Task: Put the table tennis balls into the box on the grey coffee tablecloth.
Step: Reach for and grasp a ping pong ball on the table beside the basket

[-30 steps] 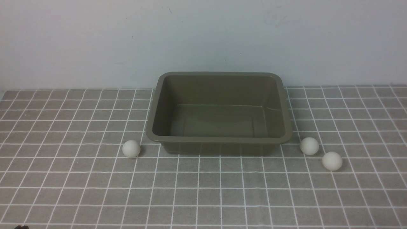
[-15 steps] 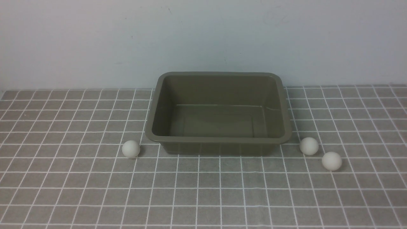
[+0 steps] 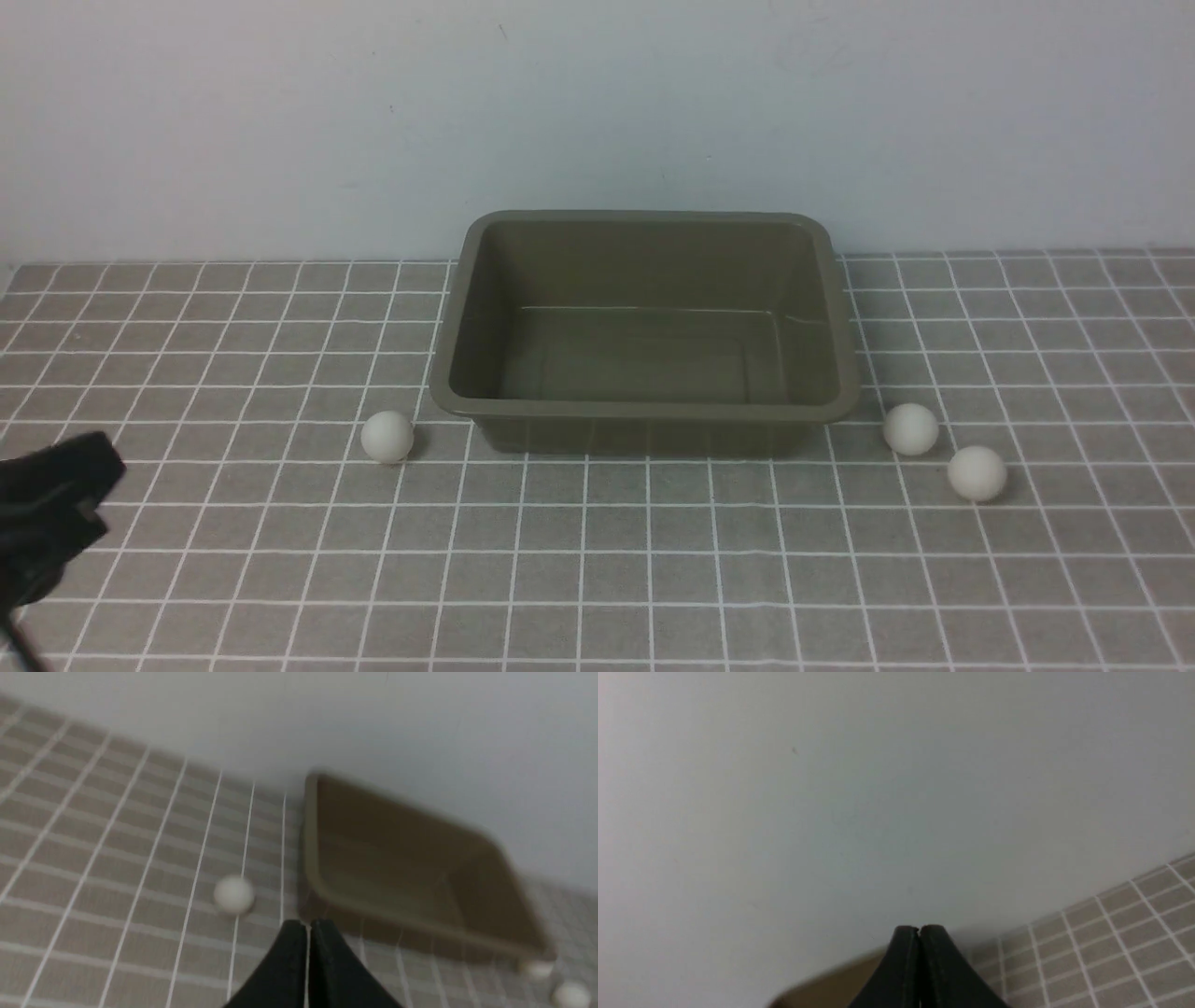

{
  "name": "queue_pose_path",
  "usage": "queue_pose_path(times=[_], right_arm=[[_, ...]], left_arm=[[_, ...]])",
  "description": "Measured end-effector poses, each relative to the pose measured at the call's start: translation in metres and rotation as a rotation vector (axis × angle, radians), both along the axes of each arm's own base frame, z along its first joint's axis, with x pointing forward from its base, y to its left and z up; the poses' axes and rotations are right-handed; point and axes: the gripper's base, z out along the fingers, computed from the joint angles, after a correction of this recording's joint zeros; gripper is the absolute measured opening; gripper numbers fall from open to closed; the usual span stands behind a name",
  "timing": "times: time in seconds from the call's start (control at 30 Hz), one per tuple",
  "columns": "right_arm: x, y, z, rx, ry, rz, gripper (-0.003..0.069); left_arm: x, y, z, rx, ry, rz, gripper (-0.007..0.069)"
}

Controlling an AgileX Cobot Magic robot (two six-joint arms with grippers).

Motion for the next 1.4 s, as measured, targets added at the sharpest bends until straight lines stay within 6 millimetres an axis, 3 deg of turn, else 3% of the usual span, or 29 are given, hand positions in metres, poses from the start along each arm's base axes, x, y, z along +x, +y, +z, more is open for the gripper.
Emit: queue_pose_path(times=[0.07,0.13,0.27,0.3,0.33,0.43,0.47,0.5,0.6,0.73,0.97,1.13,1.3,1.4], right_arm=[[0.006,0.000,0.021,-0.079,0.105,0.001,-0.0015],[0.019,0.001,0.032,-0.177,0.265,0.017,-0.0015],[0.050,0.002,0.053,-0.382,0.608,0.107,-0.0015],[0.050,0.002,0.055,-0.382,0.600,0.106,-0.0015],[0.065,0.003,0.058,-0.428,0.719,0.147,-0.0015],[0.078,0.004,0.056,-0.445,0.782,0.168,-0.0015],[0.079,0.004,0.055,-0.446,0.785,0.169,-0.0015],[0.082,0.004,0.053,-0.448,0.807,0.175,-0.0015],[0.083,0.004,0.052,-0.448,0.812,0.176,-0.0015],[0.083,0.004,0.052,-0.449,0.811,0.175,-0.0015],[0.084,0.004,0.054,-0.449,0.795,0.172,-0.0015],[0.085,0.004,0.055,-0.450,0.779,0.168,-0.0015],[0.085,0.004,0.055,-0.451,0.779,0.167,-0.0015],[0.085,0.004,0.056,-0.452,0.777,0.166,-0.0015]], left_arm=[[0.027,-0.003,-0.003,0.062,0.158,-0.089,-0.0003],[0.046,-0.005,-0.008,0.093,0.250,-0.143,-0.0003],[0.105,-0.007,-0.030,0.147,0.453,-0.257,-0.0003],[0.109,-0.007,-0.029,0.149,0.453,-0.262,-0.0003],[0.138,-0.008,-0.038,0.160,0.527,-0.311,-0.0003],[0.177,-0.010,-0.052,0.153,0.616,-0.362,-0.0005],[0.177,-0.010,-0.052,0.151,0.620,-0.365,-0.0005],[0.199,-0.011,-0.060,0.147,0.662,-0.388,-0.0005],[0.222,-0.012,-0.069,0.163,0.695,-0.413,-0.0005],[0.235,-0.015,-0.071,0.234,0.702,-0.423,-0.0005],[0.241,-0.041,-0.071,0.432,0.605,-0.494,0.0029],[0.251,-0.052,-0.080,0.467,0.533,-0.489,0.0176],[0.262,-0.052,-0.104,0.489,0.540,-0.477,0.0404],[0.265,-0.052,-0.116,0.489,0.557,-0.478,0.0479]])
